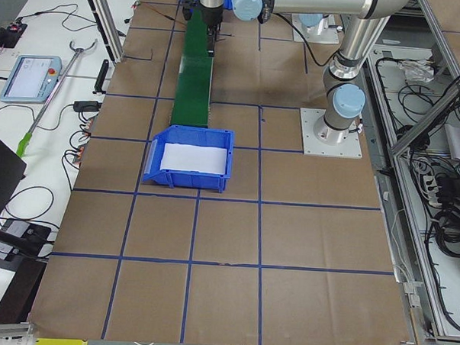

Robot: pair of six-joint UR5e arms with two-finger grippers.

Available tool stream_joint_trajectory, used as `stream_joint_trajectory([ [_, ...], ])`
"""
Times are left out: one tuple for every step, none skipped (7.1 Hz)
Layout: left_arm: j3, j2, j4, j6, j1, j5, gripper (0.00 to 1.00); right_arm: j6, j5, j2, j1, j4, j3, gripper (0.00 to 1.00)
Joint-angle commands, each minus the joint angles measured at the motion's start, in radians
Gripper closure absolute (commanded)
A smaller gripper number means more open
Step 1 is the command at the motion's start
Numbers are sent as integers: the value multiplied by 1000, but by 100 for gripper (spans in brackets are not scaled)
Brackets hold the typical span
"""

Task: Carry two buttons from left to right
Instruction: 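Carry the red button with the right gripper into the blue bin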

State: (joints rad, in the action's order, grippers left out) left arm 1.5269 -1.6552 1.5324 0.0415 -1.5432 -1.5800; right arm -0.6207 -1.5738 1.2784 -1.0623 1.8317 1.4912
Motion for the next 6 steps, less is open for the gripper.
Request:
stream_joint_trajectory([
  [-1, 0, 0, -2, 0, 0, 0, -45, 4, -81, 19, 26, -15, 96],
  [-1, -2, 0, -2, 0, 0, 0, -47, 4, -115, 16, 61, -20, 96],
  [-1, -2, 0, -2, 0, 0, 0, -50, 1, -166, 16, 117, -23, 96],
  [-1, -2, 0, -2, 0, 0, 0, -50, 3, -200, 15, 161, -29, 95],
  [-1, -2, 0, -2, 0, 0, 0, -48, 4, -235, 7, 162, -43, 95],
  [-1, -2, 0, -2, 0, 0, 0, -45, 4, -257, 2, 163, -51, 95],
])
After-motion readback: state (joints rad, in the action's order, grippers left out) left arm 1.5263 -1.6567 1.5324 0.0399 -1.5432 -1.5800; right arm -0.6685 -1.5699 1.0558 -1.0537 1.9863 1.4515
